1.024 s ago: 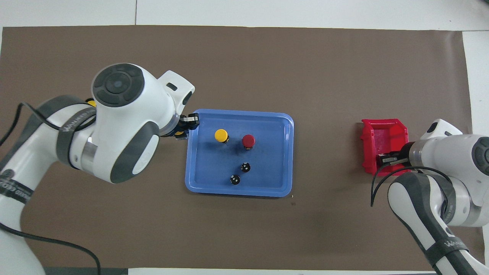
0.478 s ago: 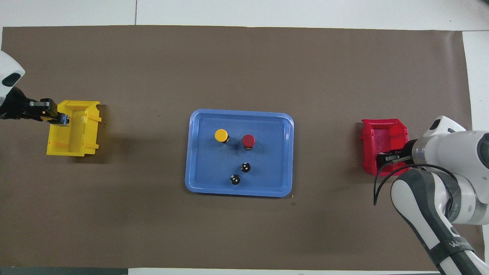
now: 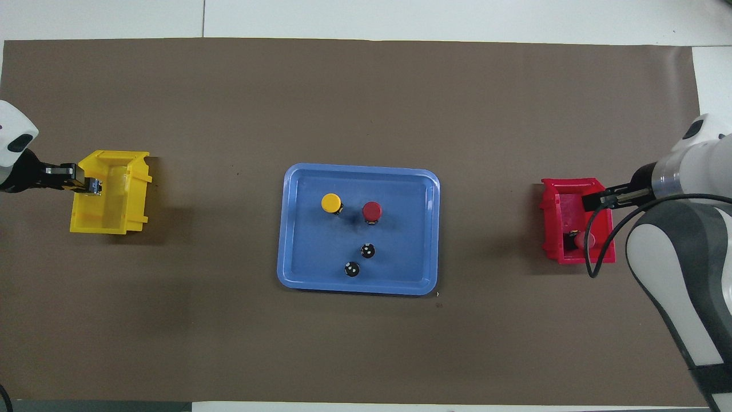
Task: Sort red and yellow buttons by color
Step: 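Carry the yellow button to the yellow bin while the right gripper releases the red button, then release the yellow button into the yellow bin while the right gripper reaches the red button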
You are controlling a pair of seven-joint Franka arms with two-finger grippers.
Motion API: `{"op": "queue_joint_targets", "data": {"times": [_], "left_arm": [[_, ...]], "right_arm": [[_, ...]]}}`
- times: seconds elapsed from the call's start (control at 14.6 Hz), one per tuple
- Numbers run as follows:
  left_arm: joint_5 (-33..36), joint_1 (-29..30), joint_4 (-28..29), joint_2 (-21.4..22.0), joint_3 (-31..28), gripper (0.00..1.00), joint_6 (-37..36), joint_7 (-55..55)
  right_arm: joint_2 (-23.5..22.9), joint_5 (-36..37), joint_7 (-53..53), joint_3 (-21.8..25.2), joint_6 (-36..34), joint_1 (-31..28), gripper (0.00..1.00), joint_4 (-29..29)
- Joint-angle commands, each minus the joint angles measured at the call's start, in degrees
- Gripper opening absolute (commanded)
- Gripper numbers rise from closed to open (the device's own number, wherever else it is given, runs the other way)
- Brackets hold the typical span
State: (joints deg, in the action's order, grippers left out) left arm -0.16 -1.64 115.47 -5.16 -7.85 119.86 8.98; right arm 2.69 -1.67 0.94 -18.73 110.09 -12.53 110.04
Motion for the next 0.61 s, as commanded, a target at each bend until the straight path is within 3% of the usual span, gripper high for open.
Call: {"op": "queue_joint_targets", "data": {"times": [0.0,0.07,0.2,0.41,0.48,0.55], "left_arm": [[0.4,0.1,4.8,2.7,0.6,0.01,2.5,0.9],[0.3,-0.1,6.0,2.8,0.6,0.01,3.8,0.9],[0.3,-0.4,7.9,2.6,0.6,0.01,6.8,0.7],[0.3,-0.5,9.3,2.2,0.7,0.06,9.5,0.8],[0.3,-0.5,9.1,2.0,0.7,0.29,9.4,0.8],[0.3,-0.7,8.7,1.9,0.6,0.66,8.7,0.9]], "right_arm": [[-8.2,1.7,-17.3,-0.3,-3.1,11.5,0.92,-11.5],[-11.6,4.4,-25.5,-0.3,-4.3,16.7,0.92,-15.6],[-16.3,5.9,-32.8,-0.3,-3.3,21.2,0.93,-19.8],[-17.7,6.0,-37.1,-0.3,5.2,24.3,0.94,-15.2],[-18.5,6.0,-38.5,-0.3,6.3,25.7,0.94,-14.9],[-20.4,6.9,-40.8,-0.2,7.4,27.3,0.94,-14.9]]}}
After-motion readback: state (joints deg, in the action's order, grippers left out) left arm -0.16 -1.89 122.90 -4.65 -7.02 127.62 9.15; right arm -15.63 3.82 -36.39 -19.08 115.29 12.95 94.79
